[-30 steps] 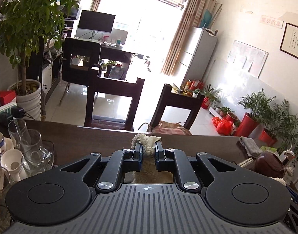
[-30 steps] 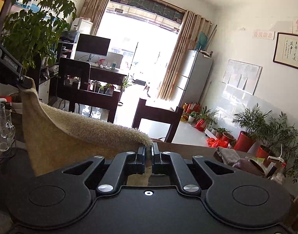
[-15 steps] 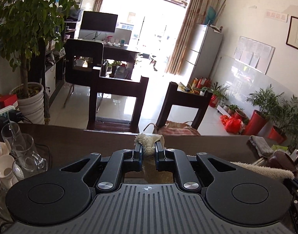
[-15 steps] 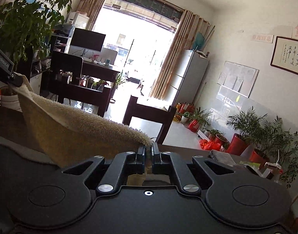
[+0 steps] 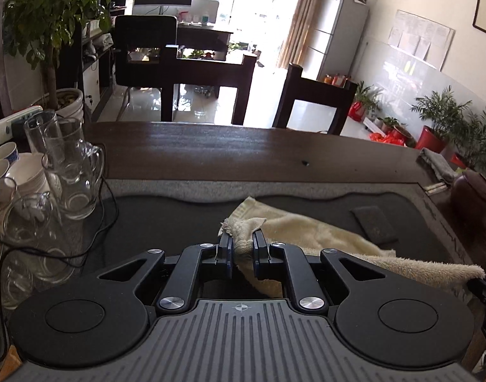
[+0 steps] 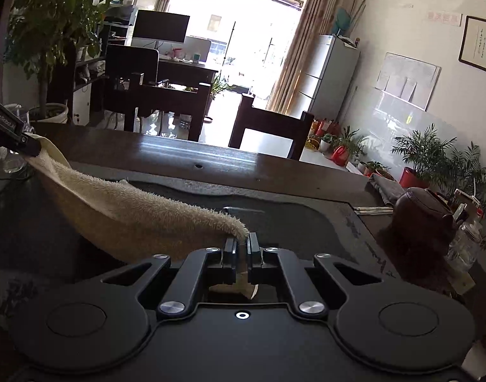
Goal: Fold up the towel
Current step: 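Lower the held cream towel flat onto the tray with both grippers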
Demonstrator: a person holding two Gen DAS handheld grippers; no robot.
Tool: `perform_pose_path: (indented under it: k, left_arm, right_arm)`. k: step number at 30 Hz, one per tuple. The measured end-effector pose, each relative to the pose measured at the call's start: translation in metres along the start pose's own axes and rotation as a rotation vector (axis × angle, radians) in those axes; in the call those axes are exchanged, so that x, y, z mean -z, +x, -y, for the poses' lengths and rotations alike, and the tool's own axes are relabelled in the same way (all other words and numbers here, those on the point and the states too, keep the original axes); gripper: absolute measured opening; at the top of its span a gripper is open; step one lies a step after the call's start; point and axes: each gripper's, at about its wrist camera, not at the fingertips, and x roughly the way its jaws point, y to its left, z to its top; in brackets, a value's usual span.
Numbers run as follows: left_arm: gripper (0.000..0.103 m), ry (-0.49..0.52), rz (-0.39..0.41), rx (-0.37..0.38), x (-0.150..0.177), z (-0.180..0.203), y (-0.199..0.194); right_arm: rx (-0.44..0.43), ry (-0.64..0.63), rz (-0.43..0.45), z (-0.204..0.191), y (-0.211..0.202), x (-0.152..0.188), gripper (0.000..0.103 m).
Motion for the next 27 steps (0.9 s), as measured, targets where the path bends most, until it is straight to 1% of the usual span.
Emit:
perform_pose_path:
  k: [5,10,19,23,27]
  left_arm:
    - [0.012,-0.011,-0.041,0.0,0.031,-0.018,-0.015]
    - [0.012,0.012,-0.07,0.006,0.058,-0.03,-0.032]
    - [0.012,0.029,-0.102,0.014,0.081,-0.041,-0.055]
    - [0.012,0.025,-0.118,0.013,0.09,-0.044,-0.058]
    - [0.012,-0.006,-0.148,-0.001,0.099,-0.051,-0.055]
  right_arm:
    - [-0.042,-0.012,-0.045,-0.017,-0.024,0.029,0.006]
    - [-0.068,0.003,-0.068,-0.024,-0.042,0.043,0.006]
    - [-0.101,-0.009,-0.078,-0.031,-0.069,0.058,0.006]
    - [-0.117,-0.012,-0.087,-0.033,-0.079,0.064,0.006]
    - [-0.122,-0.015,-0.1,-0.036,-0.082,0.072,0.006]
